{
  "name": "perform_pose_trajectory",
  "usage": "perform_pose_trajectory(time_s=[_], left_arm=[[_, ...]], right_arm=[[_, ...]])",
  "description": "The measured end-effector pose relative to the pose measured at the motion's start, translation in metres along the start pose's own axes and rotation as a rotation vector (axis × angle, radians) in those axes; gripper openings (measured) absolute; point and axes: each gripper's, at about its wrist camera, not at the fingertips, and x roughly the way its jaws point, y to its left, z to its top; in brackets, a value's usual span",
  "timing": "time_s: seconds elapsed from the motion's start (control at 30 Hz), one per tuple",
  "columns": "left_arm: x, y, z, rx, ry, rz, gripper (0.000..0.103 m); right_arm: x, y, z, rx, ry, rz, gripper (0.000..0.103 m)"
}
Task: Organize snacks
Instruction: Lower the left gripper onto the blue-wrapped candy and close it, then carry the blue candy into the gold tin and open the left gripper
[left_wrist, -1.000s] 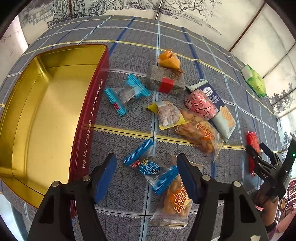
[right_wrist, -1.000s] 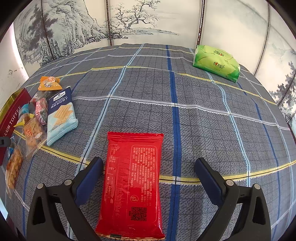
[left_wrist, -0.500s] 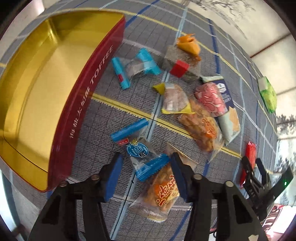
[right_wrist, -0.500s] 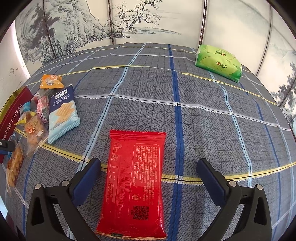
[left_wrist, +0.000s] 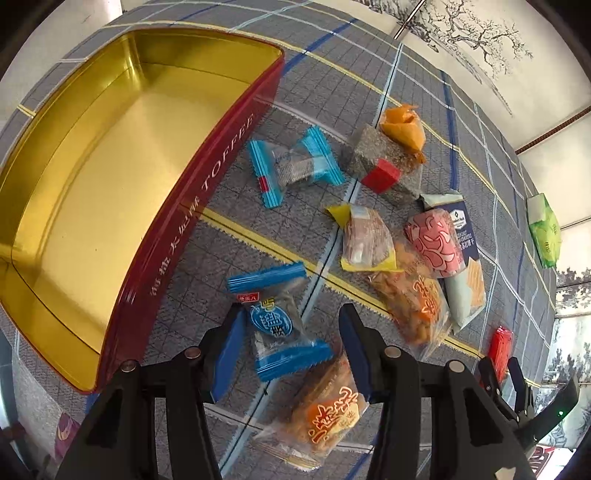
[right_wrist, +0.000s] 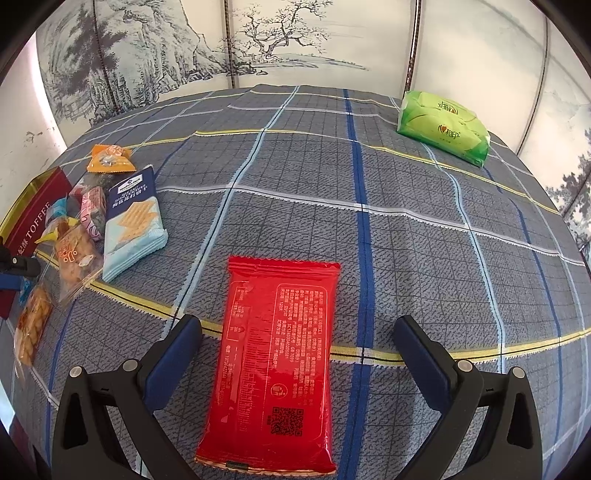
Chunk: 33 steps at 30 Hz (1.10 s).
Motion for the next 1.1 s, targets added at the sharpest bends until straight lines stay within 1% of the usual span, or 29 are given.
perform_pose_trajectory(time_s=[0.13, 0.2, 0.23, 0.3, 0.37, 0.47, 0.53, 0.6, 0.7, 0.8, 0.83, 1.0, 1.1], left_arm=[[0.001, -0.001, 0.002, 0.031, -0.013, 0.007, 0.046], [0.001, -0.004, 0.003, 0.053, -0.013, 0.021, 0.041], [0.001, -0.004, 0.003, 0.059, -0.015, 0.026, 0.036], [0.001, -0.002, 0.003, 0.065, -0.025, 0.029, 0.023], [0.002, -0.001, 0.003, 0.095, -0.034, 0.010, 0.020], [0.001, -0.006, -0.002, 0.187, -0.062, 0.033, 0.020], [-0.002, -0.014, -0.013, 0.273, -0.105, 0.052, 0.020], [-0.009, -0.019, -0.026, 0.359, -0.177, 0.077, 0.020], [-0.025, -0.021, -0.041, 0.439, -0.288, 0.098, 0.020], [-0.042, -0.020, -0.049, 0.477, -0.369, 0.116, 0.020], [-0.045, -0.019, -0.050, 0.482, -0.384, 0.118, 0.020], [-0.063, -0.012, -0.056, 0.500, -0.443, 0.121, 0.020], [-0.070, -0.006, -0.059, 0.507, -0.461, 0.116, 0.020]], right_arm=[[0.000, 0.000, 0.000, -0.002, 0.000, 0.000, 0.103], [0.000, 0.000, 0.000, -0.002, 0.001, 0.000, 0.103], [0.000, 0.000, 0.000, -0.002, 0.001, 0.000, 0.103], [0.000, 0.000, 0.000, -0.002, 0.001, 0.000, 0.103], [0.000, 0.000, 0.000, -0.003, 0.001, 0.000, 0.103], [0.000, 0.000, 0.000, -0.002, 0.002, 0.001, 0.103], [0.001, -0.001, 0.001, -0.002, 0.002, 0.000, 0.103], [0.001, -0.001, 0.001, -0.002, 0.002, 0.000, 0.103], [0.001, -0.001, 0.001, 0.002, 0.004, -0.004, 0.103], [0.003, -0.002, 0.003, 0.004, 0.006, -0.006, 0.103], [0.003, -0.003, 0.003, 0.004, 0.006, -0.007, 0.103], [0.003, -0.003, 0.003, 0.004, 0.006, -0.006, 0.103], [0.003, -0.003, 0.003, 0.004, 0.006, -0.006, 0.103]])
